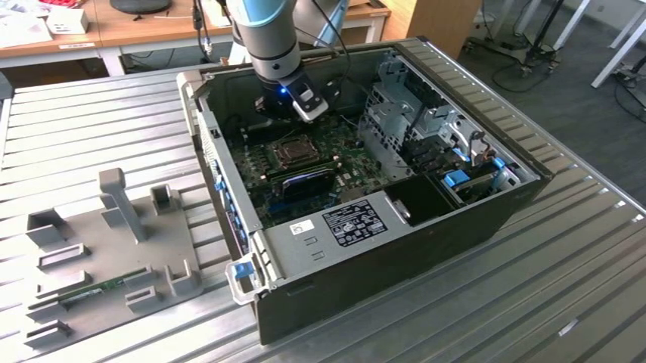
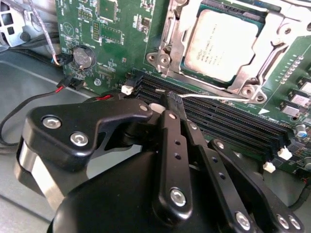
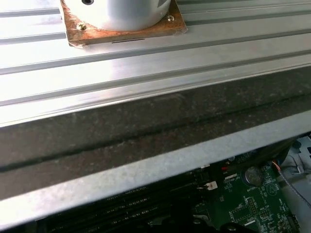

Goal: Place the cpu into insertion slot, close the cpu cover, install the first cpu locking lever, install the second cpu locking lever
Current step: 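Install the first cpu locking lever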

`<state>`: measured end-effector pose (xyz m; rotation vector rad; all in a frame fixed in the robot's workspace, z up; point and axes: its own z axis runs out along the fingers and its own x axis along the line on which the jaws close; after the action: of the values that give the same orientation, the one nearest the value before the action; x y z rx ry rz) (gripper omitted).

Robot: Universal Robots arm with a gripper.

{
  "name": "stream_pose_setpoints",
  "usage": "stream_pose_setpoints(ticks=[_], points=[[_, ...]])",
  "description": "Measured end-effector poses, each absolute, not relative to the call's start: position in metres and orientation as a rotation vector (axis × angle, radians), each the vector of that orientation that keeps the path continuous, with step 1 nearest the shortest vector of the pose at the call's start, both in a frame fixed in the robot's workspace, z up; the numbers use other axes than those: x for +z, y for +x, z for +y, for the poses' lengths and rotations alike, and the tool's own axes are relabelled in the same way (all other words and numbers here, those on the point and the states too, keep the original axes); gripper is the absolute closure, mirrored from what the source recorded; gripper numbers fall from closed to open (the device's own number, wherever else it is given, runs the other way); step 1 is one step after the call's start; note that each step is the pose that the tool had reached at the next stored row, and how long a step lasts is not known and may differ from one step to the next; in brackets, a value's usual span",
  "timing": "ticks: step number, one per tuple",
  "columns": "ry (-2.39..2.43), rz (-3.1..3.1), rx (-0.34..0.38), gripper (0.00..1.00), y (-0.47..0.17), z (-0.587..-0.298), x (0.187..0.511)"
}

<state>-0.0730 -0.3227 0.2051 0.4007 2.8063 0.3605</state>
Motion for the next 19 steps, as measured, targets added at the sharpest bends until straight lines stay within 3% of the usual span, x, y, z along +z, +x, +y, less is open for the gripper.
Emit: stream_pose_setpoints(ticks=[19], points=[[0.478,2.782,0.369,0.9,-0.0735,-0.3195,0.2036]])
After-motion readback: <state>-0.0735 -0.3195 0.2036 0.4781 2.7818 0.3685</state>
